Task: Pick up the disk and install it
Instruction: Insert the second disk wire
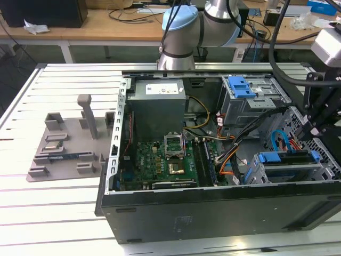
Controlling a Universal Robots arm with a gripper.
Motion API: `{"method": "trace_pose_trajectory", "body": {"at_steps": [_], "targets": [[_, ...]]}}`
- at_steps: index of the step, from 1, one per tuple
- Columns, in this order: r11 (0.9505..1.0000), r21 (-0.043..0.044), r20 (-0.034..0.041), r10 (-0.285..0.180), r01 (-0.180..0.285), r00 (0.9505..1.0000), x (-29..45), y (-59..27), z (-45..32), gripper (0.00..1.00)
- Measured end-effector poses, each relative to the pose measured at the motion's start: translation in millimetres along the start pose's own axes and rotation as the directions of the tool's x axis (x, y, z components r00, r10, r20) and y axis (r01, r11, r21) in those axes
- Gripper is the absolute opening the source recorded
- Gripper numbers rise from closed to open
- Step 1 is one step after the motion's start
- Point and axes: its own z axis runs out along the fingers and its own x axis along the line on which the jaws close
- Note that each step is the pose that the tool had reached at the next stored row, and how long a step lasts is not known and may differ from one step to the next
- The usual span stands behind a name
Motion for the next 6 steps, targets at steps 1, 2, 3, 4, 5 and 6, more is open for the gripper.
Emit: {"method": "trace_pose_trajectory", "body": {"at_steps": [1,2,3,4,5,6], "targets": [[1.0000,0.0000,-0.0002,0.000,0.000,1.0000,0.0,0.0,-0.2,0.11],[1.0000,0.0000,-0.0002,0.000,0.000,1.0000,0.0,0.0,-0.2,0.11],[1.0000,0.0000,-0.0002,0.000,0.000,1.0000,0.0,0.0,-0.2,0.11],[1.0000,0.0001,-0.0002,0.000,0.000,1.0000,0.0,0.0,-0.3,0.11],[1.0000,0.0000,-0.0003,0.000,0.000,1.0000,0.0,0.0,-0.4,0.11],[1.0000,0.0000,-0.0002,0.000,0.000,1.0000,0.0,0.0,-0.4,0.11]]}}
